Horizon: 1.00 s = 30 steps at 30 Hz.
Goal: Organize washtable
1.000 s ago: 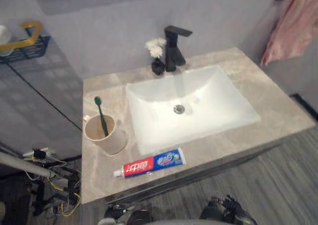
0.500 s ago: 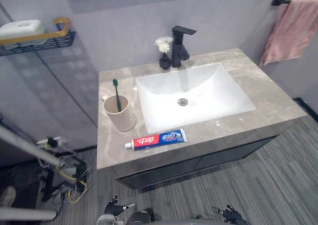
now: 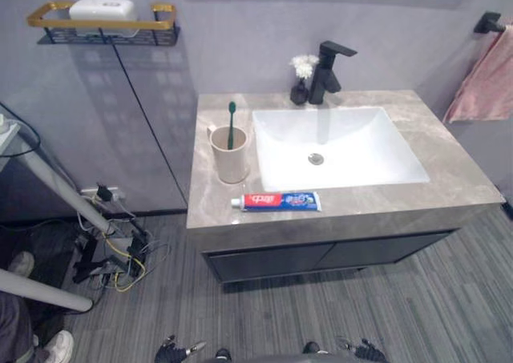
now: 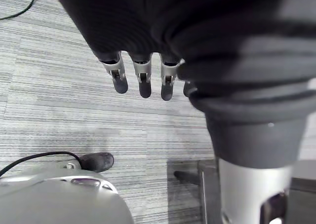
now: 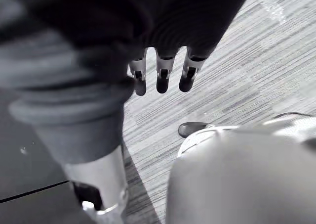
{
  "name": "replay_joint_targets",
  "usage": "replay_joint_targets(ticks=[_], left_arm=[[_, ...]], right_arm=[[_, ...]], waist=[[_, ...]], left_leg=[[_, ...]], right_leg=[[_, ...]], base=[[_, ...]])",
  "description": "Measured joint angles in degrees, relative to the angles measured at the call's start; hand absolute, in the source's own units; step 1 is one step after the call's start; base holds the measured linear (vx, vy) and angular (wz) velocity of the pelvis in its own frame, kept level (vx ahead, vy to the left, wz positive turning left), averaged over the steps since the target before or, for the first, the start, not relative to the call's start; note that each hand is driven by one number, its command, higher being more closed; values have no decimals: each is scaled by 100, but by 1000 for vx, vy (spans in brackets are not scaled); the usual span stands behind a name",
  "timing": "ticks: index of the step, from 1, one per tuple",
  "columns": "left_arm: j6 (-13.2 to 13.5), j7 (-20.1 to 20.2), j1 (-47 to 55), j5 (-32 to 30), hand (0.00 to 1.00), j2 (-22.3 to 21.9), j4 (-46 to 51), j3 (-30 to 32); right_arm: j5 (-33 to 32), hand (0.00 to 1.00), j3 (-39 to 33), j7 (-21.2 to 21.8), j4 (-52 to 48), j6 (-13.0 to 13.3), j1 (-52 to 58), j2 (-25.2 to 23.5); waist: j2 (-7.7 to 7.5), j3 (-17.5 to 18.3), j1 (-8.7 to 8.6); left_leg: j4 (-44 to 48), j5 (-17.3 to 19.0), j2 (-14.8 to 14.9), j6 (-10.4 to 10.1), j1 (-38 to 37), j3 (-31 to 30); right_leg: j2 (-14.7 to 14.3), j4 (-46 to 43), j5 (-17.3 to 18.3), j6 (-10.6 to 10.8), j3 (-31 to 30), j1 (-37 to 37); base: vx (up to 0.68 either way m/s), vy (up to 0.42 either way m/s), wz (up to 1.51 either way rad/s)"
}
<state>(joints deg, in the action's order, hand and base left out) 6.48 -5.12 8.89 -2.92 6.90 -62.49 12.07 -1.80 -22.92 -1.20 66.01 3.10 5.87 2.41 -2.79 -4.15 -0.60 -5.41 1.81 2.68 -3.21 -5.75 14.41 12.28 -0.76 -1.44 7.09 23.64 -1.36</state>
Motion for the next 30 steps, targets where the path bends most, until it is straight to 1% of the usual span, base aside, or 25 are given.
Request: replay_joint_targets(ticks=[2,3,5,12,13,23,27,30], left_arm=[[-6,-15,15,11,0,-17,-6,115],[-6,-18,19,16,0,-56,-5,199],[0,-21,-20,78,0,-76,0,209],[4,-20,-6,227,0,-144,-5,207],[15,-14,2,225,0,-124,-60,101],[36,-3,1,234,0,-118,-125,98],[63,4,-1,300,0,-112,-201,99],[79,5,3,438,0,-112,-281,103]], right_arm=[[3,0,-60,8,14,-58,39,-22],[4,0,-84,16,14,-89,32,-23],[9,0,-82,23,15,-96,-21,-28],[16,0,-26,19,29,-84,-204,30],[29,0,324,16,244,-85,-198,101],[20,0,307,-7,244,-71,-182,101],[-4,0,190,-40,248,4,-138,86],[-90,0,39,-168,288,51,-93,41]], waist=[[-8,6,-6],[24,20,-2],[6,32,-5],[67,38,7],[53,314,-4],[60,307,-2],[65,308,-3],[72,303,-2]], left_leg=[[-35,-30,-80,50,-114,-10],[-36,-22,-115,57,-151,-12],[-36,-18,-169,60,-209,-14],[-46,-18,-154,60,-319,-11],[-49,-20,-141,62,-420,-17],[-49,-21,-141,62,-380,-46],[-45,-27,-143,70,-213,-102],[-11,-28,-143,71,-198,-163]], right_leg=[[62,36,-56,84,-18,-118],[87,43,-56,85,-17,-165],[94,85,-59,82,-18,-243],[57,113,-39,50,-25,-360],[5,287,-61,53,-15,-532],[5,289,-60,54,-1,-502],[-2,289,-61,53,6,-352],[-14,300,-63,55,46,-335]], base=[[52,80,1],[41,48,2],[40,29,3],[2,-27,0],[0,0,0],[0,0,0],[7,-17,5],[33,-30,7]])
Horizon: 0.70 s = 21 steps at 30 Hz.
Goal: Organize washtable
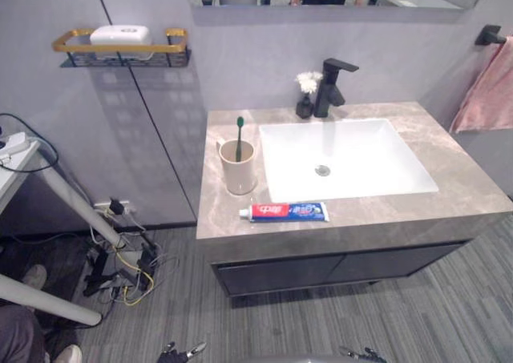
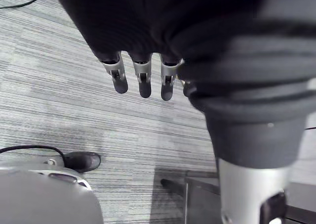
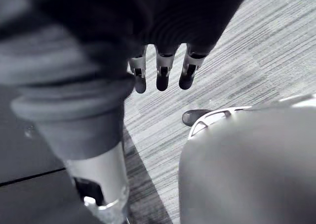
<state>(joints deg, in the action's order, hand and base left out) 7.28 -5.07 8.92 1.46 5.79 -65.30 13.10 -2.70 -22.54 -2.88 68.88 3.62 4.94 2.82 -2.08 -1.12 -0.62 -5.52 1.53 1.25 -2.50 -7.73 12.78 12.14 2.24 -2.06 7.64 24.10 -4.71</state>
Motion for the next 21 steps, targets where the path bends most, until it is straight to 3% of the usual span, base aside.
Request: replay_joint_targets(ticks=[10,14,18,21], left_arm=[[54,6,-11,20,0,-19,-1,34],[55,-1,-12,42,0,-67,6,297],[37,-127,138,371,0,-328,246,1437],[-9,-294,360,485,0,-313,1386,2211]], right_arm=[[-9,0,-147,-66,1,42,-3,-14],[-13,0,-234,-66,0,43,37,-22],[-25,0,-495,-61,-6,45,124,-76],[-17,0,-587,-62,-147,45,237,-133]], waist=[[8,-159,17],[17,-194,98],[41,-230,157],[100,-259,219]], left_leg=[[1,1,1,0,-9,-27],[-1,2,0,1,-9,-50],[0,2,3,1,-13,-173],[-2,3,22,1,-18,-223]], right_leg=[[-8,-9,17,-28,-36,-2],[-8,-10,19,-28,-46,-7],[-8,-11,44,-65,46,-55],[-14,-22,78,-112,113,-140]], base=[[-13,-14,0],[-18,-15,0],[-15,-39,12],[-21,-32,11]])
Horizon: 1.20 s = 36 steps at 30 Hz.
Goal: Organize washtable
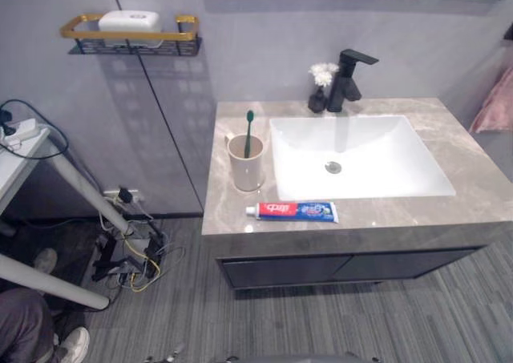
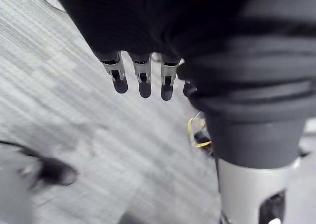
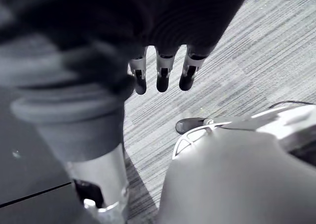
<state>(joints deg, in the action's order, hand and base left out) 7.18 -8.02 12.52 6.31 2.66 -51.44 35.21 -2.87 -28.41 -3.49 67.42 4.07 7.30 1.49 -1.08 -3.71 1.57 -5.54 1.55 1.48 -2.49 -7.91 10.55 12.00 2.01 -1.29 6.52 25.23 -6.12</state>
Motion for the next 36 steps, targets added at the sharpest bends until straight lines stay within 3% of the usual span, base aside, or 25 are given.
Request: replay_joint_targets(ticks=[3,4,8,10,13,19,24,28,36], left_arm=[[-14,-319,32,20,0,89,2047,492],[8,-500,59,-69,0,98,3041,662],[63,-908,41,-734,0,82,5467,811],[62,-1037,-11,-1174,0,72,6404,689],[102,-1090,-31,-1636,0,87,7649,-251],[444,-282,181,-1864,0,114,8677,-2780],[634,497,344,-1797,0,371,8749,-4249],[726,944,345,-1333,0,519,8749,-4477],[730,1175,143,-1082,0,919,8730,-5165]], right_arm=[[12,0,24,2,-279,11,128,-66],[10,0,86,2,-366,11,145,-92],[13,0,416,11,-609,45,183,-101],[13,0,435,20,-637,50,199,-105],[14,0,655,106,-731,49,198,-131],[3,0,645,262,-536,55,88,-81],[9,0,899,372,-298,68,-79,137],[14,0,1061,376,-104,62,-185,272],[21,0,1588,378,20,52,-289,461]], waist=[[13,8,253],[10,16,267],[47,111,291],[74,171,297],[147,293,357],[290,355,333],[421,340,224],[496,335,224],[527,329,202]], left_leg=[[5,0,31,-1,4,-22],[5,0,39,-1,4,-65],[4,0,38,-1,-8,-107],[6,0,46,-1,-38,-107],[6,0,51,-2,-85,-121],[10,-4,54,4,-82,-180],[269,89,140,-48,26,-93],[414,120,243,-95,122,-82],[488,115,313,-110,225,-170]], right_leg=[[-7,-38,12,13,11,-5],[2,-103,43,18,9,-6],[23,-163,50,22,3,-20],[30,-159,49,23,2,-55],[38,-154,48,24,-26,-122],[20,-82,49,24,-283,-150],[-52,-77,50,27,-411,-100],[-178,-76,52,24,-482,-58],[-233,-114,123,22,-468,-36]], base=[[-33,-36,7],[-31,-32,14],[-16,-19,8],[0,0,0],[-12,-14,4],[-38,-26,3],[-27,-47,-11],[-30,-66,-5],[-53,-24,4]])
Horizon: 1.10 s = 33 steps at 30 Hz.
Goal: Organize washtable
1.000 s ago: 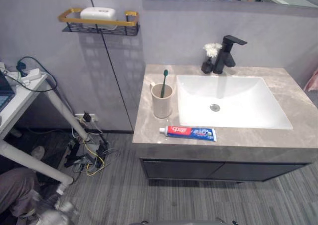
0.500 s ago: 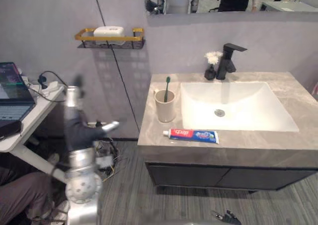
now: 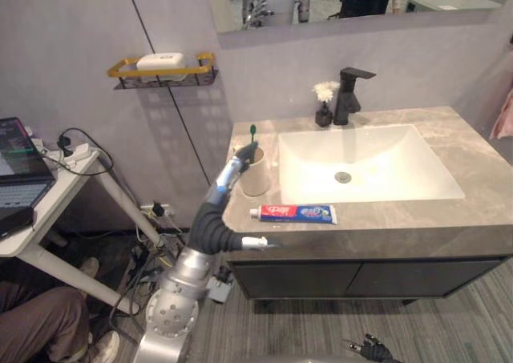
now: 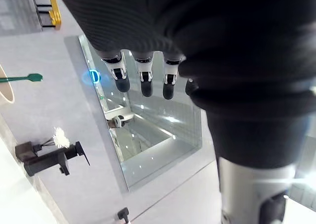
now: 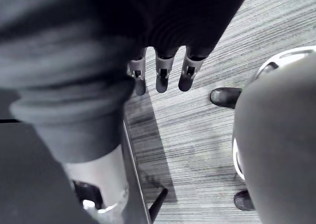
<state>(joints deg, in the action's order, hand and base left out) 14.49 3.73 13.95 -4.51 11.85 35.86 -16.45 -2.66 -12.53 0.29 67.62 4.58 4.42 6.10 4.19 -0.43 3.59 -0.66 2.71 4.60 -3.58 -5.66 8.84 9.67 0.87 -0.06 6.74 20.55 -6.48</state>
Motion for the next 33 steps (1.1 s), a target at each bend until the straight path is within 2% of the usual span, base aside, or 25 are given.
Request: replay_joint_targets(ticks=[5,6,10,16,24,27,33], left_arm=[[51,13,-311,-17,0,147,-386,-506],[64,11,-423,-23,0,206,-611,-615],[69,-6,-944,-512,0,516,-1563,-963],[45,-7,-1449,-911,0,545,-2286,-1404],[37,-25,-2004,-1039,0,584,-2533,-1514],[37,-54,-2030,-1200,0,590,-2530,-1508],[37,-271,-2023,-1553,0,642,-2531,-1449]], right_arm=[[-7,0,186,-2,63,2,-83,50],[-8,0,193,-5,55,0,-115,65],[-8,0,428,-8,18,-3,-185,98],[-8,0,432,-14,-90,-3,-174,97],[-8,0,428,-38,-167,10,-264,101],[-8,0,424,-38,-169,13,-268,111],[-8,0,447,-33,-231,14,-259,119]], waist=[[-8,3,-62],[-9,2,-131],[-16,-3,-270],[-29,-21,-346],[-55,-176,-566],[-78,-211,-585],[-22,-244,-586]], left_leg=[[59,-19,0,-19,139,-10],[57,-19,-1,-19,124,-16],[28,-19,10,-19,105,-2],[-97,-27,18,-30,93,60],[-148,-9,29,-52,146,172],[-140,17,33,-73,117,234],[33,157,30,-52,131,242]], right_leg=[[4,-58,-12,28,-11,156],[0,-57,-19,17,1,163],[-35,25,-58,-69,-1,162],[-77,158,-82,-98,-27,185],[-105,254,-95,-108,-93,273],[-113,302,-116,-139,-156,264],[-92,314,-130,-164,-173,204]], base=[[-6,1,1],[42,3,-1],[19,1,-1],[7,6,-4],[28,-1,-6],[35,-2,-12],[8,1,-2]])
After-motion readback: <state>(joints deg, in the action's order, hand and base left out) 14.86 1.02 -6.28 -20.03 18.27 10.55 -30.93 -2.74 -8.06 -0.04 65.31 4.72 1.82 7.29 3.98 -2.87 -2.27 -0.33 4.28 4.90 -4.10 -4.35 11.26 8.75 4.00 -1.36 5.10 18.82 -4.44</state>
